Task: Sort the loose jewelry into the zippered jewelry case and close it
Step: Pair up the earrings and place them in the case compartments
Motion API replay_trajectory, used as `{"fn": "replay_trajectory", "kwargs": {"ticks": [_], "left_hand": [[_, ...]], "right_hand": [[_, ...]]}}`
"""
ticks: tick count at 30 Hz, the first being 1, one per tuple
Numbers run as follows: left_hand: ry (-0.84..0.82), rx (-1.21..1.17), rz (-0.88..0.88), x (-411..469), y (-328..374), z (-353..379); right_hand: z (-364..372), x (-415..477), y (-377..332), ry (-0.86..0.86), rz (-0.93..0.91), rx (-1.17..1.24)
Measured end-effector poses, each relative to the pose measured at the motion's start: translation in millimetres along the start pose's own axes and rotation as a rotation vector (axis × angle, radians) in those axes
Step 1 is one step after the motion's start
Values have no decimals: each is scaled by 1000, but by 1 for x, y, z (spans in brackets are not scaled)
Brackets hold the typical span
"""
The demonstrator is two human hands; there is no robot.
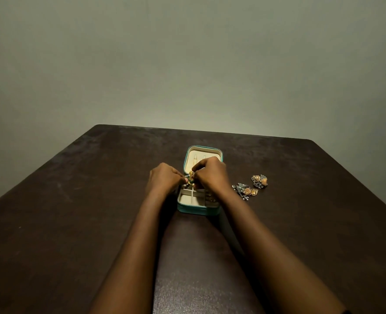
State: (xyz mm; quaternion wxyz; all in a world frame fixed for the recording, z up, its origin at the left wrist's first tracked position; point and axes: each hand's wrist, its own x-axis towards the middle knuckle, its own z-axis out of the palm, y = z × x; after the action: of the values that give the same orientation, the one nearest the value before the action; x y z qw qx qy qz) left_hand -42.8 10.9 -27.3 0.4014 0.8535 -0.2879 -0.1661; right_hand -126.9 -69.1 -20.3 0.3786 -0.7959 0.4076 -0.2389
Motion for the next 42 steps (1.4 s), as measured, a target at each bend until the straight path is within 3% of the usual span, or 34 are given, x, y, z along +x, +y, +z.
{"fn": "replay_trajectory", "kwargs": {"ticks": [8, 14, 20, 24, 35, 42], "left_hand": [[47, 26, 70, 2, 1, 3], [18, 15, 22, 5, -3, 1], [10, -70, -24, 10, -7, 5], [-15, -106, -39, 11, -8, 6], [-80, -86, -60, 10, -7, 3], [-84, -70, -46, 11, -6, 4]], "right_hand": [[-2, 3, 0, 94, 34, 93], [-5, 1, 1, 55, 95, 174], [5, -1, -4, -16, 24, -6], [11, -7, -8, 34, -57, -158], [-1, 1, -6, 30, -58, -287], [-5, -12, -6, -142, -151, -375]]}}
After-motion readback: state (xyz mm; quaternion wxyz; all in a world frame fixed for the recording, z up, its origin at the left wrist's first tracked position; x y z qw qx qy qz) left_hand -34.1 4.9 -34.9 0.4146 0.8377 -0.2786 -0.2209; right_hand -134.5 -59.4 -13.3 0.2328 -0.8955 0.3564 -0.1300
